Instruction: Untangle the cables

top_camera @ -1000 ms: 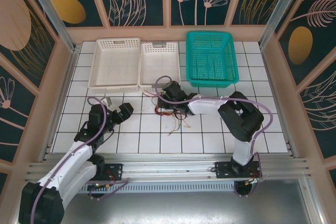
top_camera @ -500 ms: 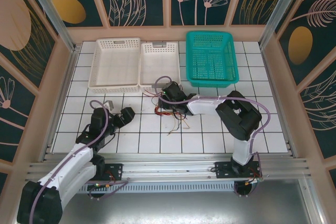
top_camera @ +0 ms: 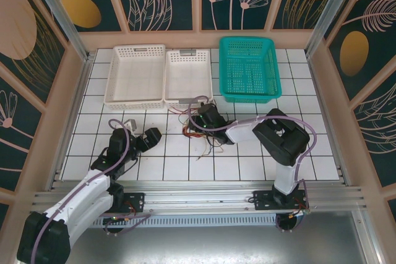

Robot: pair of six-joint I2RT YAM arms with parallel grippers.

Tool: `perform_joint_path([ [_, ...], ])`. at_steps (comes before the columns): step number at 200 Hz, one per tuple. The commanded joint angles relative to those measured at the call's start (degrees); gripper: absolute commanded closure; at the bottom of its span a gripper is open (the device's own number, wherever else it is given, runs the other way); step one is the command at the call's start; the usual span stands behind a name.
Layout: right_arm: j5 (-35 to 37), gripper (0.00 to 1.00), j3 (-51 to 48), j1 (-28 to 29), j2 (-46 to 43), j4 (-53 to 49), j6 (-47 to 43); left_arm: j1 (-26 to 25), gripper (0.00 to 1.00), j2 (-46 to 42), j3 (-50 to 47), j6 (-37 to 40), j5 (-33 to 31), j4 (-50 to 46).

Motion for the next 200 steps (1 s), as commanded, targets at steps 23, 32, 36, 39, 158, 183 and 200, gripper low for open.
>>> perform_joint_path([
  [23,-3.03,0.69,-4.78,-1.81,-2.02,13.62,3.02,-0.47,0.04,-0.50,-1.64,-0.84,-0.73,2.47],
  [32,-2.84,0.71,-5.08,-1.81,-2.15,14.08,3.00,-0.60,0.04,-0.46,-1.77,-0.90,-0.71,2.83],
  [36,-2.67,0.72,-5.22,-1.89,-2.27,14.33,2.90,-0.72,0.04,-0.41,-1.88,-0.93,-0.64,2.86],
  [39,-2.63,0.72,-5.41,-1.91,-2.40,14.73,2.91,-0.68,0.03,-0.38,-1.92,-0.96,-0.62,2.98],
  [158,-2.46,0.95,-8.08,-3.08,-5.50,15.76,2.27,-3.29,0.03,1.59,-2.22,-1.02,0.11,6.55],
  [183,-2.86,1.00,-8.59,-3.08,-6.85,15.78,2.18,-5.67,0.03,2.78,-2.14,-1.20,-0.90,7.98],
  [200,-3.28,1.00,-8.96,-3.08,-8.26,15.71,1.99,-7.96,0.03,4.06,-2.17,-1.51,-1.56,9.94],
])
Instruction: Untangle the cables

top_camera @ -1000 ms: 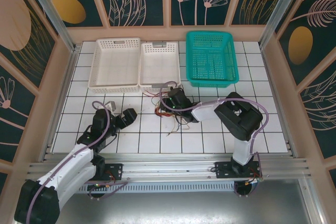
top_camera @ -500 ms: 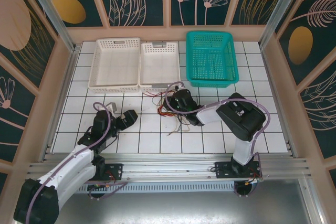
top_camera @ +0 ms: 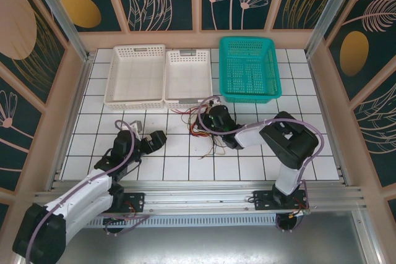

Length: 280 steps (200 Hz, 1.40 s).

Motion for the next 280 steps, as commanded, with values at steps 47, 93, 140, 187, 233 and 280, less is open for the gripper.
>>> perform_joint_path([
  [47,-3.77,1.00,-0.78,-0.50,-9.30,-0.12,-0.19,-10.74,0.04,6.79,0.07,-1.89,-4.24,13.16],
  [93,-8.41,1.00,0.50,-0.46,-13.88,-3.37,1.25,-19.35,0.05,12.90,3.26,-1.44,-9.21,20.69],
  [140,-10.95,1.00,0.58,-0.35,-17.24,-5.51,2.86,-24.93,0.06,16.50,4.28,-4.20,-13.31,32.00],
  [187,-11.86,1.00,0.19,-0.06,-19.61,-6.27,4.70,-28.00,0.11,21.82,7.61,-4.96,-15.19,35.13],
  [233,-12.27,1.00,0.29,0.56,-21.79,-6.90,6.11,-28.30,0.25,24.21,8.08,-5.99,-17.38,37.63],
  [280,-12.89,1.00,0.27,1.32,-23.07,-7.19,7.12,-28.30,0.35,25.80,9.97,-5.94,-18.44,37.43],
])
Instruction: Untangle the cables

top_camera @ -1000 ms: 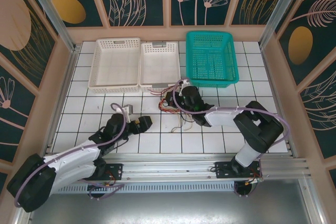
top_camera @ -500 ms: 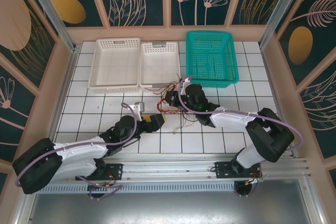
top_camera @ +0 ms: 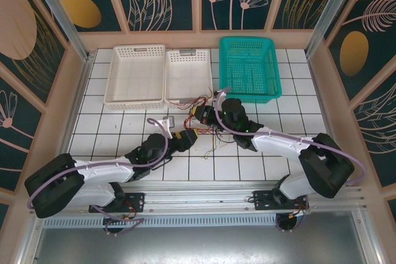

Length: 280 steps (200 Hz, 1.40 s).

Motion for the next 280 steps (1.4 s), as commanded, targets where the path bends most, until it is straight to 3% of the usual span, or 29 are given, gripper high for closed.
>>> perform_joint_path([
  [1,-1.09,1.00,0.83,0.78,-2.02,0.41,1.48,-0.32,0.35,0.71,1.77,-0.23,-1.91,2.85],
  [42,-1.21,1.00,-0.14,1.48,-2.56,1.30,2.83,-0.33,0.36,1.60,2.50,-0.39,-2.52,3.74],
  [101,-1.22,1.00,0.18,1.85,-4.12,0.59,3.51,-0.38,0.57,1.74,2.00,-0.38,-2.30,3.65],
  [128,-0.56,1.00,0.18,1.83,-5.09,-0.52,3.40,-0.38,0.69,0.38,1.21,0.23,-2.15,2.54],
  [175,1.48,1.00,1.49,1.11,-6.85,-6.28,1.68,-0.36,1.00,-2.93,-0.31,2.97,2.02,-1.10],
  [259,5.95,1.00,5.33,-2.03,-11.94,-21.52,-6.50,-0.40,1.00,-11.21,-1.01,12.87,12.93,-16.13],
  [280,1.59,1.00,7.73,-4.20,-11.60,-25.78,-10.85,-0.38,1.00,-11.90,0.90,16.58,15.62,-19.84],
])
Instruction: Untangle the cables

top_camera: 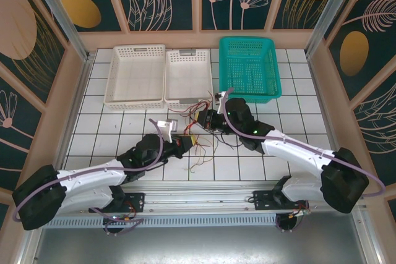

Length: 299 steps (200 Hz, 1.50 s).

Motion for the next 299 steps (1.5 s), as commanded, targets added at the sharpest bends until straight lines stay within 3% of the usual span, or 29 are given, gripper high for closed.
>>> perform_joint_path([
  [1,3.77,1.00,4.46,-4.99,-1.45,-6.28,-7.43,-0.13,1.00,-1.34,1.02,6.22,4.80,-8.86],
  [37,-0.92,1.00,10.65,-7.54,0.59,-15.96,-13.81,-0.14,1.00,2.82,5.98,11.47,12.46,-13.00],
  [88,-7.32,1.00,9.89,-7.90,-2.67,-13.53,-14.69,-0.11,1.00,8.46,7.99,13.45,14.75,-12.03],
  [112,-9.36,0.88,7.97,-7.81,-3.97,-13.04,-14.44,-0.10,1.00,7.27,8.44,14.21,12.26,-12.46],
  [192,-11.13,0.30,-3.57,-7.24,-18.62,-13.01,-11.56,-0.10,1.00,3.99,8.50,12.71,2.90,-9.97],
  [247,-9.34,0.19,-13.31,-4.07,-26.36,-6.04,-5.54,-0.08,1.00,6.35,11.30,11.64,1.58,-7.43],
  [299,-7.65,0.17,-17.54,-2.15,-22.48,5.49,0.99,-0.11,1.00,9.35,14.07,10.28,4.32,-4.60],
])
